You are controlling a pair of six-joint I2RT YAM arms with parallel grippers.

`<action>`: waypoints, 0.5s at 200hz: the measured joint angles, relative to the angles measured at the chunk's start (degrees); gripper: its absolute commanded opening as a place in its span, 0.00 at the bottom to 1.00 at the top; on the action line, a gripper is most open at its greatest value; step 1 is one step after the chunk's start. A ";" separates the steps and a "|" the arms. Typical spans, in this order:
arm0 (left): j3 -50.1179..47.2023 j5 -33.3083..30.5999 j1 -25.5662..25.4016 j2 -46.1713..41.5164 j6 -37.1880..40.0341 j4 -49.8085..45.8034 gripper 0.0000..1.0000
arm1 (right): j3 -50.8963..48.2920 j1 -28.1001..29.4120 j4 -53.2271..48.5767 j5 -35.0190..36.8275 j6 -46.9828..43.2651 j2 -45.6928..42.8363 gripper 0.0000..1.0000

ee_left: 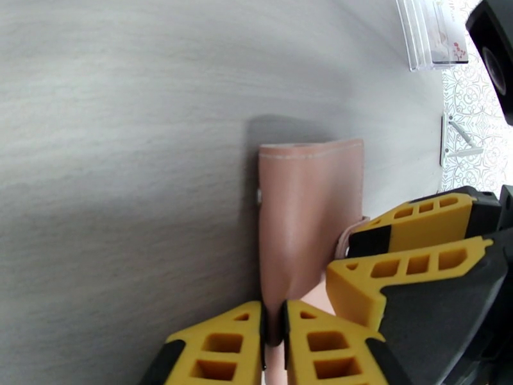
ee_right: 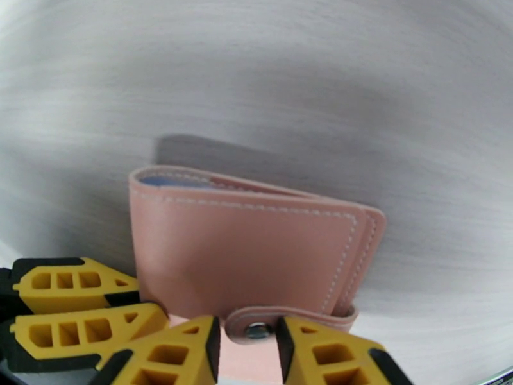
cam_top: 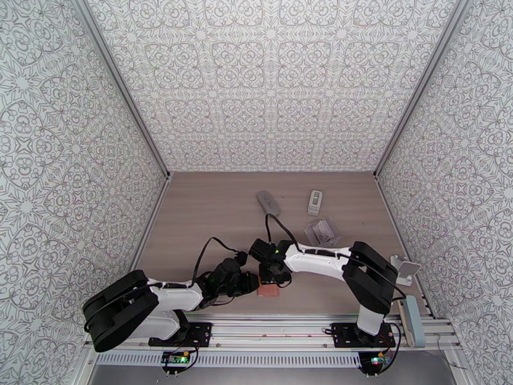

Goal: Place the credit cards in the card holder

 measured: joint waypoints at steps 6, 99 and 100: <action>0.00 0.02 0.00 0.15 -0.02 0.22 0.17 | 0.07 0.04 -0.09 0.24 -0.07 0.04 0.31; 0.02 0.17 -0.09 0.81 -0.15 1.18 0.17 | 1.51 0.70 -2.12 2.43 -0.96 0.94 0.27; 0.02 0.17 -0.09 0.81 -0.15 1.18 0.17 | 1.53 0.70 -2.14 2.47 -1.01 0.94 0.27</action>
